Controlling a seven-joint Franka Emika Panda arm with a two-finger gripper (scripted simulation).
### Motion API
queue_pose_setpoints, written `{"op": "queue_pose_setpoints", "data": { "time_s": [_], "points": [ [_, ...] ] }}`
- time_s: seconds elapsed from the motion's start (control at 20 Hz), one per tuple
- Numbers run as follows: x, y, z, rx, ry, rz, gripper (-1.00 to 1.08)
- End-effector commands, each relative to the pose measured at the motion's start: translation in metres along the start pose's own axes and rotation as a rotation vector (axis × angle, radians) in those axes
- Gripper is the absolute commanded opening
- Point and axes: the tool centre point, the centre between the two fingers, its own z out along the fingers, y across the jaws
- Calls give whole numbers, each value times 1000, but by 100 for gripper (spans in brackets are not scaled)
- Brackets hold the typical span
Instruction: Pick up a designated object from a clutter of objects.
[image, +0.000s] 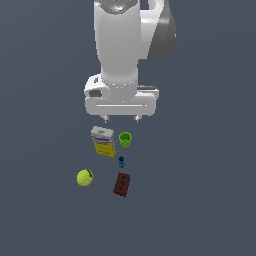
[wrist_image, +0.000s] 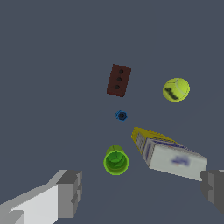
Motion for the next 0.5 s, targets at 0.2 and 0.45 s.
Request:
{"op": "queue_pose_setpoints", "data": {
  "time_s": [0.2,0.45],
  "points": [
    [19,2,57,4,-1,-12,100],
    [31,4,112,7,-2,-23,100]
  ]
}}
